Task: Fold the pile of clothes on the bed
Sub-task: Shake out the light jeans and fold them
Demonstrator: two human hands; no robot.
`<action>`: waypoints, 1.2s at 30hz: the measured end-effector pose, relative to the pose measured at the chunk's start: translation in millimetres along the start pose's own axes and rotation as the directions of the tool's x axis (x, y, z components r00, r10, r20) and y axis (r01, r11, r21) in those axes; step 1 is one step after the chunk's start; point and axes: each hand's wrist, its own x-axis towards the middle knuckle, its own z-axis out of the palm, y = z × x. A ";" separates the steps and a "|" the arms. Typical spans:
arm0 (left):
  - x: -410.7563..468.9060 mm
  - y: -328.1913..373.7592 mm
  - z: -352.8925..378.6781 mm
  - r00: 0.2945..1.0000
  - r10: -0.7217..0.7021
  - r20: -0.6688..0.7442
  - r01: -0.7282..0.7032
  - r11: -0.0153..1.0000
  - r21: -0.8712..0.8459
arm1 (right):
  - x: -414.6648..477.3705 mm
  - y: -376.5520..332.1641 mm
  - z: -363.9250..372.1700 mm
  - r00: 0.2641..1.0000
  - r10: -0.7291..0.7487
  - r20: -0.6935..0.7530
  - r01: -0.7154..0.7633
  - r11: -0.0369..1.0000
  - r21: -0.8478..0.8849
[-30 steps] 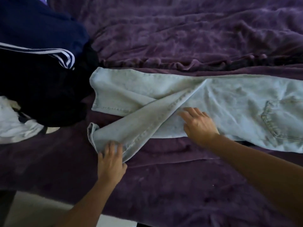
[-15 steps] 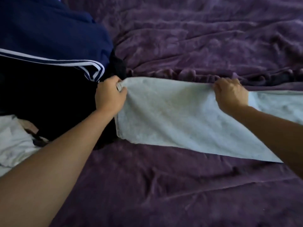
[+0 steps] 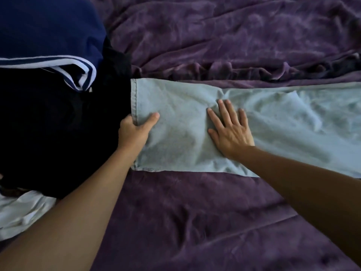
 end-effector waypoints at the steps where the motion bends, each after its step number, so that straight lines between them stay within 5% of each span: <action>1: -0.8 -1.1 -0.1 0.999 0.007 0.043 -0.005 1.000 -0.027 | 1.6 0.4 3.7 1.000 -0.003 0.000 0.003 1.000 -0.014; 5: -10.1 20.6 -4.9 0.996 0.030 0.086 -0.028 0.999 -0.016 | 0.0 2.2 -3.2 1.000 -0.007 0.025 0.007 1.000 -0.002; 9: -35.8 83.0 -9.5 0.960 0.244 0.135 -0.268 0.942 0.204 | -9.5 14.6 -33.8 0.998 -0.003 0.063 -0.005 0.991 0.131; 12: -67.7 143.4 12.5 0.889 0.362 0.282 -0.437 0.855 0.280 | -37.4 51.9 -51.2 0.988 0.143 0.054 -0.153 0.942 0.298; 19: -141.8 209.5 179.3 0.822 0.367 0.436 -0.550 0.709 0.441 | -141.4 198.9 -49.8 0.900 0.428 0.087 -0.430 0.834 0.345; 24: -166.9 177.7 300.6 0.804 0.224 0.551 -0.497 0.763 0.414 | -188.4 283.4 -20.9 0.877 0.479 0.047 -0.473 0.839 0.269; 26: -171.2 140.1 330.0 0.745 0.160 0.647 -0.579 0.636 0.510 | -201.8 307.2 -3.5 0.881 0.469 0.067 -0.472 0.856 0.210; 29: -180.0 82.6 351.8 0.746 0.132 0.652 -0.662 0.243 0.709 | -214.0 330.2 19.1 0.913 0.395 0.099 -0.406 0.900 0.161; 33: -203.6 43.0 359.1 0.748 0.091 0.657 -0.664 0.117 0.739 | -219.9 358.4 19.9 0.958 0.270 0.094 -0.285 0.927 0.243; 36: -218.7 35.9 362.2 0.768 0.066 0.637 -0.637 -0.023 0.770 | -230.7 404.1 2.9 0.950 0.309 -0.045 -0.280 0.906 0.317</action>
